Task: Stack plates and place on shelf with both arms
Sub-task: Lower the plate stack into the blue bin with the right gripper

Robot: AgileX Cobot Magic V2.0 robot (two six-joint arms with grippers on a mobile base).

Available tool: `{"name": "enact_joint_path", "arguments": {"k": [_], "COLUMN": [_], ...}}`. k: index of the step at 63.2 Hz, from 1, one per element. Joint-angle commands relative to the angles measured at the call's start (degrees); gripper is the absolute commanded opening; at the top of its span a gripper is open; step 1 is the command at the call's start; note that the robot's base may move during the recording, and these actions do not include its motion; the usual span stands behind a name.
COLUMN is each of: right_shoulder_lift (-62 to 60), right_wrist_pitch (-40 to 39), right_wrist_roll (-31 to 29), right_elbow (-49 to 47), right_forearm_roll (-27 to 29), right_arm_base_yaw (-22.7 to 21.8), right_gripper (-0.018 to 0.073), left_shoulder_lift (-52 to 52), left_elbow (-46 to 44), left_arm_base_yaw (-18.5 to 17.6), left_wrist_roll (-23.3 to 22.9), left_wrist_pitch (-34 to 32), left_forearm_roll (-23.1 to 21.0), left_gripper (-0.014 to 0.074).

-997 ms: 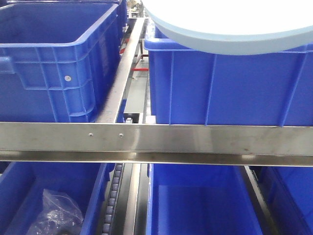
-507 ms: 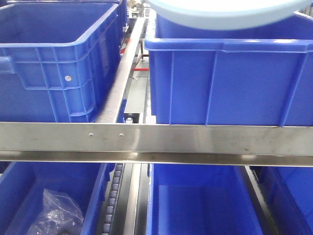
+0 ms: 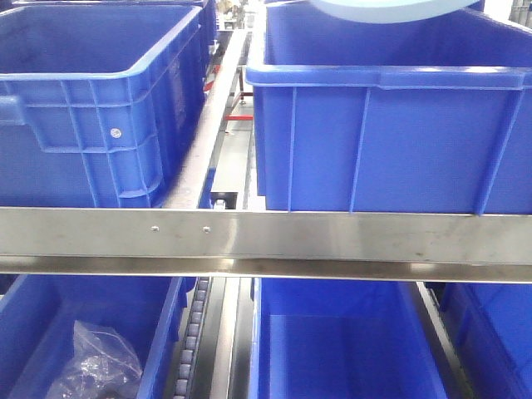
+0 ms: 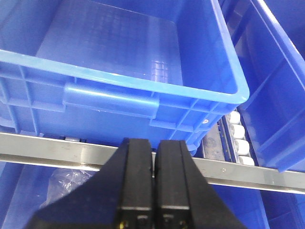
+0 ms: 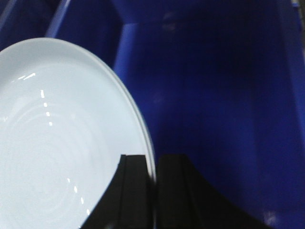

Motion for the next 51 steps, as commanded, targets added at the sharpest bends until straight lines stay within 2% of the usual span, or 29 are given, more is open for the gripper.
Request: {"name": "enact_joint_path", "arguments": {"k": [1, 19, 39, 42, 49, 51], "right_shoulder_lift": [0.79, 10.01, 15.35, 15.42, 15.42, 15.42], "right_wrist_pitch": [-7.64, -10.10, -15.18, -15.23, -15.50, -15.63], "right_wrist_roll": [-0.37, -0.37, -0.37, -0.37, -0.37, -0.37], "right_elbow": [-3.94, -10.57, -12.03, -12.03, -12.03, -12.03], "right_forearm_roll": [0.02, 0.02, 0.02, 0.02, 0.02, 0.02], "right_arm_base_yaw": [-1.74, -5.41, -5.98, -5.98, -5.98, -5.98], "right_gripper": [0.0048, 0.0048, 0.0069, 0.0118, 0.0366, 0.0466], "left_shoulder_lift": [-0.14, -0.14, -0.14, -0.14, -0.14, -0.14], "left_elbow": [-1.68, -1.68, -1.68, -1.68, -1.68, -1.68], "left_arm_base_yaw": [-0.30, -0.30, -0.30, -0.30, -0.30, -0.30], "left_wrist_roll": [0.05, 0.05, 0.05, 0.05, 0.05, 0.05], "left_wrist_pitch": [-4.35, -4.35, -4.35, -4.35, -4.35, -4.35], "left_forearm_roll": [-0.36, -0.36, -0.36, -0.36, -0.36, -0.36], "left_gripper": [0.0090, 0.0090, 0.0090, 0.0090, 0.0090, 0.0090]}}
